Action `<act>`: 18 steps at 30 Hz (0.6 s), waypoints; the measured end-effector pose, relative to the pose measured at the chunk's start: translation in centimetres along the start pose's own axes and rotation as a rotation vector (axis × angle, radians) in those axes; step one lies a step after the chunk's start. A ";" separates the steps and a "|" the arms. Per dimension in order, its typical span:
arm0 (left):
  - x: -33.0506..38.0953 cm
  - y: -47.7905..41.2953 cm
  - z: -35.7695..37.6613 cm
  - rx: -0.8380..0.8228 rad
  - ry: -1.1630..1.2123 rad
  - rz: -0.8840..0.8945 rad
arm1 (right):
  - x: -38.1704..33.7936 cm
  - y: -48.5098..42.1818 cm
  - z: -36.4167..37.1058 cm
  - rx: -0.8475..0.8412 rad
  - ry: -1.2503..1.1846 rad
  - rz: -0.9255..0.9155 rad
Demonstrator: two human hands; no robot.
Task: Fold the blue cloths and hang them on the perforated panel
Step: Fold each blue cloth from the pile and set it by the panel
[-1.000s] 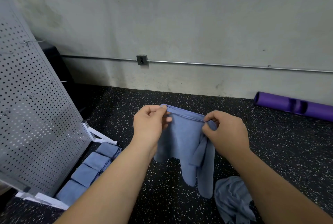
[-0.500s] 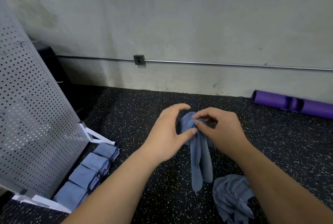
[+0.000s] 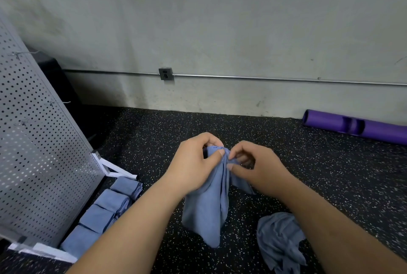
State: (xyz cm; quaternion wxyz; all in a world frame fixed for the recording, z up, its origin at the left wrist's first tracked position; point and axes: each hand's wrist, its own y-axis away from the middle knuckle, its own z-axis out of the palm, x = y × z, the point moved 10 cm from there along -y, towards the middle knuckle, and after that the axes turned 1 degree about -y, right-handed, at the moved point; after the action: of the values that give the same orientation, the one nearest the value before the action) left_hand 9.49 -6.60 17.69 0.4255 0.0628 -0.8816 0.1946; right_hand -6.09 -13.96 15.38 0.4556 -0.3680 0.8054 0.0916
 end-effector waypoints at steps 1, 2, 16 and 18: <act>-0.1 -0.1 -0.1 0.008 0.013 -0.007 | -0.1 0.1 0.4 -0.008 0.023 -0.002; -0.2 -0.2 -0.3 0.011 0.034 -0.012 | 0.0 0.3 0.6 -0.006 0.053 -0.003; -1.1 -0.7 -3.3 0.098 0.537 -0.092 | 1.7 -0.2 -1.3 0.126 0.106 0.082; -0.9 -0.6 -3.4 0.090 0.557 -0.085 | 2.4 -0.3 -0.1 0.041 0.063 0.102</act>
State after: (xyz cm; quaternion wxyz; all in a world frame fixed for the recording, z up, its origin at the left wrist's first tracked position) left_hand 12.69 -5.91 19.04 0.6558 0.0626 -0.7178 0.2255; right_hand -6.71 -15.46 13.62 0.4322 -0.3200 0.8387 0.0866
